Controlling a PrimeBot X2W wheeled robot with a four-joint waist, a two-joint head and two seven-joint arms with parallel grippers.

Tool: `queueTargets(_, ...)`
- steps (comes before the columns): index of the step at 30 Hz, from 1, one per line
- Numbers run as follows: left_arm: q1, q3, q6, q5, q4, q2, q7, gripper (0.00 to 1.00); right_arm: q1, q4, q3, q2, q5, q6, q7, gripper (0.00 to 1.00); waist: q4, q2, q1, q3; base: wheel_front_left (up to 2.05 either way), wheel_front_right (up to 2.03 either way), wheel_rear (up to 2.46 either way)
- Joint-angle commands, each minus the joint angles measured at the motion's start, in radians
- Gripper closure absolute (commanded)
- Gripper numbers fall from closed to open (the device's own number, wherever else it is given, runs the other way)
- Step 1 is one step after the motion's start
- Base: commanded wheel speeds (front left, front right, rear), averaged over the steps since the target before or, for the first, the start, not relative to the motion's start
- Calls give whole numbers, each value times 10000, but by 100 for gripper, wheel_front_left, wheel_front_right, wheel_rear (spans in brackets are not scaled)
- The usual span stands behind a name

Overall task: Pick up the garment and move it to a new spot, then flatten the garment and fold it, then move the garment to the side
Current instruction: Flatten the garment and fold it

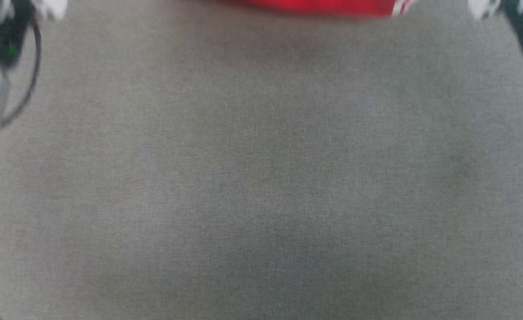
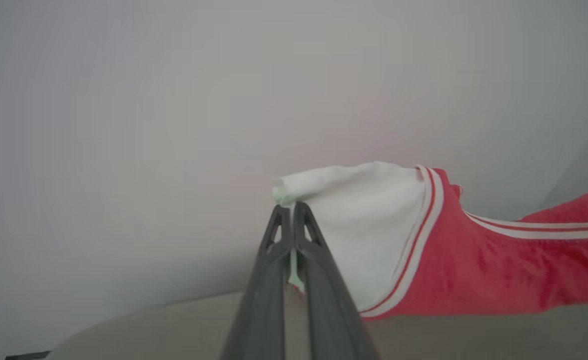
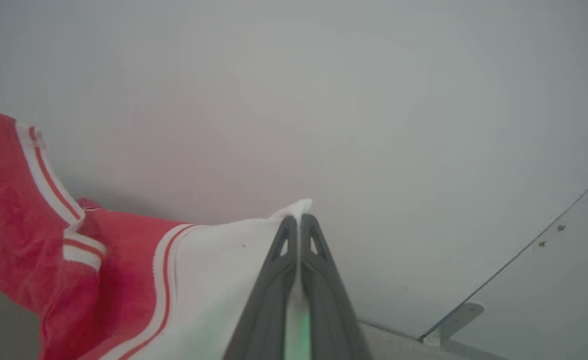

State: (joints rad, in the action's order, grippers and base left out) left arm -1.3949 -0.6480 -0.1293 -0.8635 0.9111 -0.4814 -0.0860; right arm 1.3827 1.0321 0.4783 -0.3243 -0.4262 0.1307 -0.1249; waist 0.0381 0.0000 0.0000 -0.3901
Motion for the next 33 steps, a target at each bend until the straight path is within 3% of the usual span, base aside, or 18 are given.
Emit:
queueTargets(1,826,-250,-6,-426,-267,-239,328,100,-833,-431,202,-182,-782,1,548,100,67,0,0,428,0,0,0)
queueTargets(8,3214,-837,-7,-1495,-1225,-1129,1563,100,-3301,-2617,855,-1264,-2608,1,2288,100,108,0,0,1050,0,0,0)
queueTargets(14,5360,-861,166,-2160,-2514,-1894,1818,100,-5509,-4636,644,-2339,-3405,1,3588,100,74,0,0,1357,0,0,0)
queueTargets(17,6537,-880,529,-2377,-3514,-2354,1729,100,-6675,-5662,290,-2732,-3631,1,4249,100,33,0,0,1438,0,0,0)
queueTargets(24,9210,-750,1903,-3017,-5786,-3339,1545,100,-9365,-7878,-1075,-3183,-3634,1,5968,100,-95,0,0,1460,0,0,0)
queueTargets(33,11412,-509,3319,-3898,-7793,-4341,1680,100,-12178,-10398,-3331,-2828,-3212,1,8366,100,-89,0,0,1336,0,0,0)
